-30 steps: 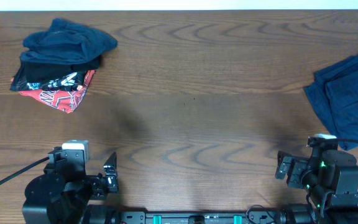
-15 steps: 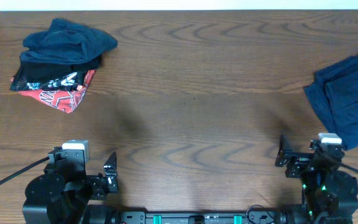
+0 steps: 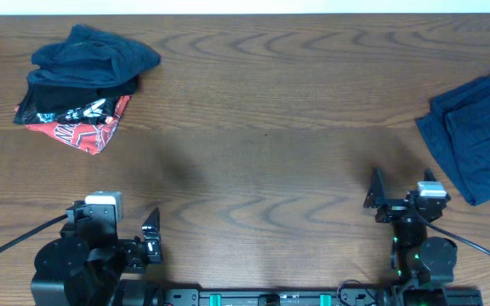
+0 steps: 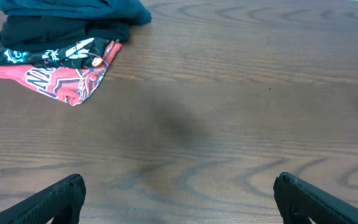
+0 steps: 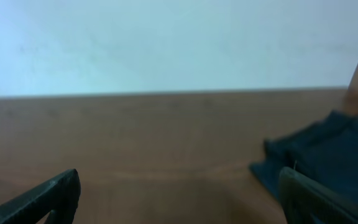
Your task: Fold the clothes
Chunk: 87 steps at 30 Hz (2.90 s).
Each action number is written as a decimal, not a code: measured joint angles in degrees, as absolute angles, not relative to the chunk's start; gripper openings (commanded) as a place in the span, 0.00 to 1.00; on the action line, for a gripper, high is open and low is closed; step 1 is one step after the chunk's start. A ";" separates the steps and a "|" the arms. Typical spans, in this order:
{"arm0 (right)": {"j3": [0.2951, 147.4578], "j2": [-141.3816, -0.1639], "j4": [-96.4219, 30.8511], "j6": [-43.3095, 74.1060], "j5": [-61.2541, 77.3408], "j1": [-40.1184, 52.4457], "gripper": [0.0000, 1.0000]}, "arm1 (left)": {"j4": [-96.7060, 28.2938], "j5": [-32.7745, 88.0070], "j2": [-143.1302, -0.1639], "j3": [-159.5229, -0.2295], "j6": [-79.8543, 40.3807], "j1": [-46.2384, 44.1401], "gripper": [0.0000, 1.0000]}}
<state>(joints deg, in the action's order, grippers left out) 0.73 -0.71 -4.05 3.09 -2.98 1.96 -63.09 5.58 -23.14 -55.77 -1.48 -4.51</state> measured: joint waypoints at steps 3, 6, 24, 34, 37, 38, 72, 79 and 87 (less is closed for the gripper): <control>0.47 -0.69 -3.88 2.61 -2.81 1.96 0.99 | -63.09 5.58 -23.14 -55.75 -1.48 -4.51 0.98; 0.47 -0.69 -3.88 2.37 -2.74 1.96 0.99 | -63.11 5.58 -23.14 -55.75 -1.48 -4.51 0.98; 0.47 -0.69 -3.88 2.28 -2.72 1.96 0.99 | -63.11 5.58 -23.14 -55.75 -1.48 -4.51 0.98; 0.47 -0.69 -3.90 2.28 -2.59 1.96 0.99 | -63.11 5.58 -23.14 -55.75 -1.48 -4.51 0.98; 0.47 -0.69 -3.88 2.28 -2.57 1.96 0.99 | -63.09 5.58 -23.14 -55.75 -1.48 -4.51 0.98; 0.47 -0.69 -3.88 2.28 -2.55 1.96 0.99 | -63.11 5.58 -23.14 -55.75 -1.48 -4.51 0.98; 0.45 -0.69 -3.92 2.28 -2.35 1.96 0.99 | -31.07 -1.26 -2.07 -20.40 2.00 -3.42 0.98; 0.45 -0.69 -3.92 2.28 -2.35 1.96 0.99 | -6.46 -1.74 -0.69 -6.63 2.02 -3.42 0.98; 0.45 -0.69 -3.92 2.28 -2.33 1.96 0.99 | 0.86 -1.72 -0.58 -0.34 2.00 -3.03 0.98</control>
